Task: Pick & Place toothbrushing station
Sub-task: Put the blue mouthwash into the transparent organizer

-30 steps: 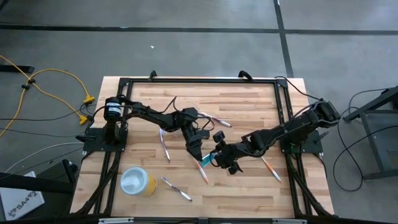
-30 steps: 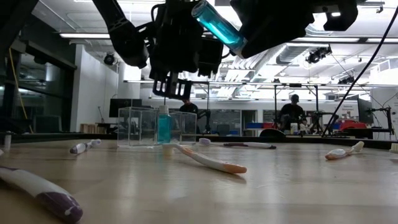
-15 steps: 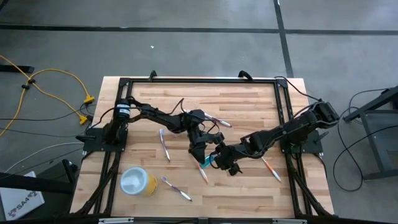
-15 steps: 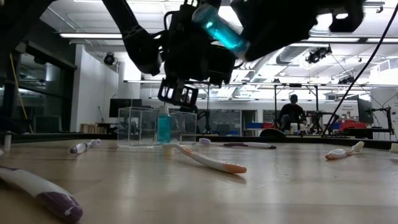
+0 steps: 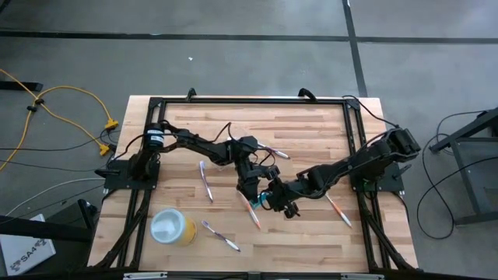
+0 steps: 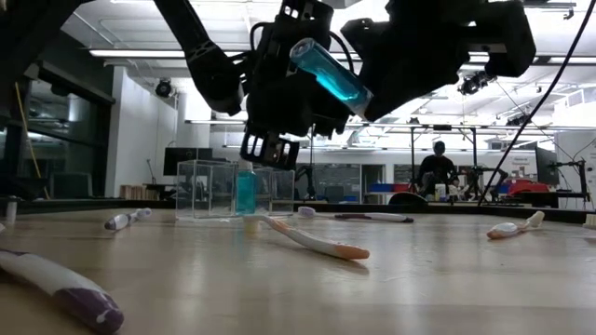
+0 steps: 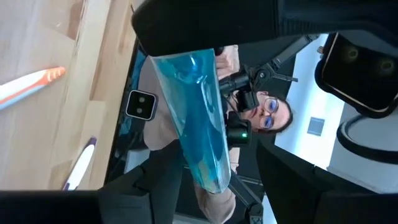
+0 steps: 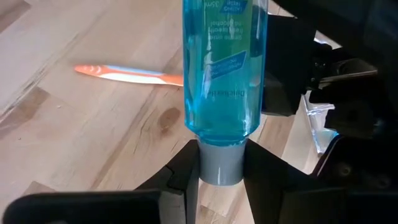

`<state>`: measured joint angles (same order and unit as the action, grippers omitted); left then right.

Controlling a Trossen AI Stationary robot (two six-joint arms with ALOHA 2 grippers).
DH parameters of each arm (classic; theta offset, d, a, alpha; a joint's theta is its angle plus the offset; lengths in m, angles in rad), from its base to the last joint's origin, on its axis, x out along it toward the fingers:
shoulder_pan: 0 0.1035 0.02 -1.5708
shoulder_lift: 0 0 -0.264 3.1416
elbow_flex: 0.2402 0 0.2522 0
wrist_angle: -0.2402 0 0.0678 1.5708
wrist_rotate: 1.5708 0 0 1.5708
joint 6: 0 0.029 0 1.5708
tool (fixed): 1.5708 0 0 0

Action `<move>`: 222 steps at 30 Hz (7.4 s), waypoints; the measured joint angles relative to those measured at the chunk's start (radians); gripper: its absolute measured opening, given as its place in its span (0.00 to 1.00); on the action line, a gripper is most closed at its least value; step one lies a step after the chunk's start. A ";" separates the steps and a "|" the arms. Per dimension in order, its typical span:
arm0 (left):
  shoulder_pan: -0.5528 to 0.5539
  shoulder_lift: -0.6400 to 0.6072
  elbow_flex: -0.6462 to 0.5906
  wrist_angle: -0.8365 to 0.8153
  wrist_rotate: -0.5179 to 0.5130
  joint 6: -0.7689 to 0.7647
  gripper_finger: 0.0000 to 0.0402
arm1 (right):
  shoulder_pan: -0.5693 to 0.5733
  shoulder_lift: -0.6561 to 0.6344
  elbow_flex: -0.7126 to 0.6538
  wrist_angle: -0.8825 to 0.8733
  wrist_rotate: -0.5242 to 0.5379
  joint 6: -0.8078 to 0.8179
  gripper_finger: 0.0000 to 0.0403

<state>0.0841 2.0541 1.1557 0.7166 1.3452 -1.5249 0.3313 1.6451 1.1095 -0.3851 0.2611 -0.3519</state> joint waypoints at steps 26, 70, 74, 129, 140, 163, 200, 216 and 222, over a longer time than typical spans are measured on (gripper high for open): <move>-0.002 0.004 0.000 -0.060 -0.007 0.044 0.29 | 0.000 -0.005 -0.002 0.011 0.051 -0.008 0.22; -0.010 0.005 0.000 -0.056 0.041 0.340 0.19 | 0.009 -0.118 0.000 -0.045 -0.024 0.225 0.33; -0.010 0.005 0.000 -0.055 0.045 0.404 0.19 | 0.016 -0.129 -0.001 -0.092 -0.034 0.294 0.33; 0.215 -0.159 0.000 0.159 -0.028 0.870 0.18 | -0.193 -0.362 -0.001 0.029 0.179 0.766 0.33; 0.286 -0.159 0.000 0.014 -0.106 1.022 0.18 | -0.297 -0.362 -0.001 0.080 -0.041 0.844 0.33; 0.153 -0.230 0.000 -0.662 -0.444 1.552 0.18 | -0.435 -0.362 -0.001 -0.075 -0.354 0.819 0.33; 0.086 -0.296 0.001 -0.692 -0.582 1.499 0.19 | -0.330 -0.219 -0.002 0.073 -0.388 0.666 0.34; 0.086 -0.296 0.001 -0.674 -0.597 1.501 0.19 | -0.330 -0.215 -0.002 0.076 -0.419 0.715 0.34; 0.086 -0.295 0.001 -0.667 -0.597 1.501 0.19 | -0.310 -0.215 -0.002 0.078 -0.417 0.725 0.34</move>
<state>0.1699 1.7588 1.1568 0.0494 0.7486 -0.0238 0.0213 1.4300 1.1080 -0.3074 -0.1555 0.3733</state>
